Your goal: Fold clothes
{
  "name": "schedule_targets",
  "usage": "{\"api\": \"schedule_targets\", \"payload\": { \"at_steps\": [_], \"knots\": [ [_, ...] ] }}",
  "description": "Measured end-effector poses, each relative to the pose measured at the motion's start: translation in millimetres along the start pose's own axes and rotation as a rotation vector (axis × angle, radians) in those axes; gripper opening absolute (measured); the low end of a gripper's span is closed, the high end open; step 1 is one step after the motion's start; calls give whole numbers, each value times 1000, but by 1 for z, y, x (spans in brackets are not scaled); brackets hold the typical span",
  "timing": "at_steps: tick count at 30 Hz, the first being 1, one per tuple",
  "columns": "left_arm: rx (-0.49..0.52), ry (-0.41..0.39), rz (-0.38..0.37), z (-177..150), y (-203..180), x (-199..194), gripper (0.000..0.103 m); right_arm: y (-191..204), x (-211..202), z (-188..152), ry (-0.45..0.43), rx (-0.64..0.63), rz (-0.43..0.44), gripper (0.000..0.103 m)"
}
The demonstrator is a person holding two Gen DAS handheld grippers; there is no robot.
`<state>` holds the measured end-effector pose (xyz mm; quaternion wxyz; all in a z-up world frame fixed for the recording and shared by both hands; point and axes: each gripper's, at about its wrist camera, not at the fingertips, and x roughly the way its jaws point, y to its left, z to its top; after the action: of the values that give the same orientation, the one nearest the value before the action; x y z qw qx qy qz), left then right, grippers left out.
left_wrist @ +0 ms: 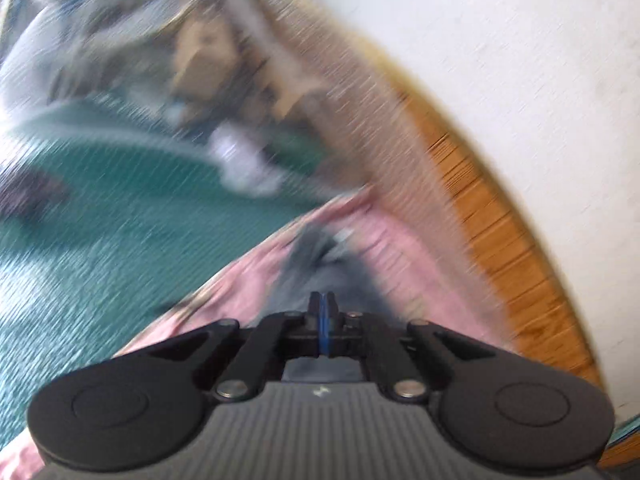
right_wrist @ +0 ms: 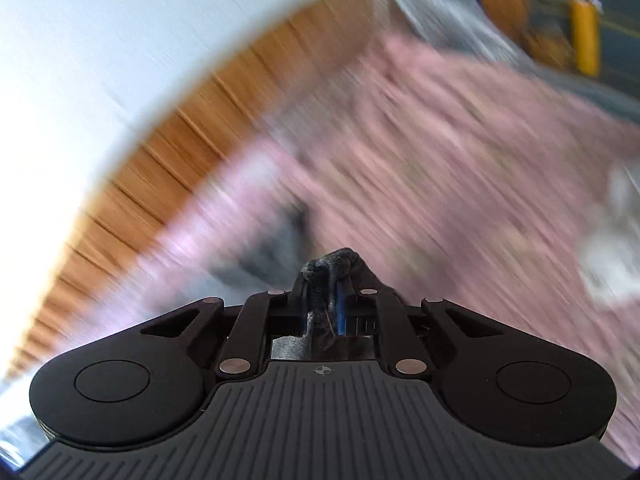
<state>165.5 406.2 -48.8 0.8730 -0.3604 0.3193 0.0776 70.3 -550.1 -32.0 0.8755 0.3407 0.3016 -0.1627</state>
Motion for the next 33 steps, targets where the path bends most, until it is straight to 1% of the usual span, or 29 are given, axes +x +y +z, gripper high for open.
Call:
{"api": "schedule_targets", "payload": {
  "at_steps": [2, 3, 5, 6, 7, 8, 9, 10, 11, 12, 14, 15, 17, 18, 19, 20, 21, 22, 23, 24, 25, 26, 28, 29, 31, 32, 33],
  "knots": [
    [14, -9, -46, 16, -14, -9, 0, 30, -28, 20, -72, -37, 57, 11],
    [34, 9, -54, 18, -17, -14, 1, 40, -42, 24, -98, -55, 65, 11],
    [70, 62, -36, 6, -11, -19, 3, 44, -65, 18, -118, -87, 56, 11],
    [86, 88, -5, -8, -5, -20, 8, 35, -69, 9, -106, -98, 21, 11],
    [81, 121, 25, -25, 8, -20, 18, 26, -73, -1, -94, -110, -14, 11],
    [75, 154, 55, -42, 20, -19, 24, 8, -68, -14, -58, -96, -67, 11],
    [69, 187, 84, -59, 33, -19, 34, -9, -63, -28, -20, -81, -121, 11],
    [43, 210, 104, -75, 47, -16, 42, -31, -55, -43, 29, -53, -178, 11],
    [8, 223, 125, -89, 61, -12, 46, -52, -46, -58, 79, -24, -235, 12],
    [-26, 231, 153, -98, 73, -6, 53, -70, -39, -73, 121, 5, -278, 12],
    [-74, 228, 204, -106, 90, 5, 56, -94, -30, -99, 178, 47, -320, 12],
    [-98, 226, 228, -109, 98, 10, 60, -101, -27, -109, 194, 62, -335, 12],
    [-124, 217, 244, -112, 104, 21, 65, -106, -24, -124, 213, 83, -346, 13],
    [-138, 209, 235, -113, 104, 27, 68, -108, -23, -128, 214, 92, -349, 14],
    [-129, 205, 228, -115, 103, 34, 68, -109, -21, -131, 215, 100, -352, 16],
    [-121, 201, 220, -116, 102, 40, 68, -110, -21, -134, 216, 102, -354, 17],
    [-113, 197, 212, -118, 101, 47, 64, -111, -19, -133, 215, 100, -352, 18],
    [-106, 183, 208, -114, 96, 46, 47, -111, -17, -131, 214, 99, -351, 18],
    [-99, 169, 203, -111, 91, 45, 27, -112, -15, -129, 213, 98, -350, 18],
    [-92, 154, 198, -108, 87, 45, 17, -110, -11, -124, 216, 89, -347, 18],
    [-85, 140, 193, -105, 82, 44, 15, -105, -6, -116, 217, 74, -336, 17],
    [-78, 125, 187, -102, 77, 43, 14, -99, -9, -106, 194, 59, -313, 17],
    [-94, 70, 90, -79, 63, 13, 14, -87, -22, -84, 112, 63, -237, 15],
    [-85, 63, 64, -67, 56, -5, 14, -82, -32, -74, 69, 71, -189, 15],
    [-38, 77, 48, -52, 52, -30, 14, -77, -48, -68, 31, 87, -154, 14],
    [-30, 96, 63, -50, 57, -33, 14, -74, -56, -64, 13, 95, -138, 14],
    [-22, 115, 78, -48, 62, -37, 14, -77, -57, -68, 29, 107, -139, 14]
  ]
}}
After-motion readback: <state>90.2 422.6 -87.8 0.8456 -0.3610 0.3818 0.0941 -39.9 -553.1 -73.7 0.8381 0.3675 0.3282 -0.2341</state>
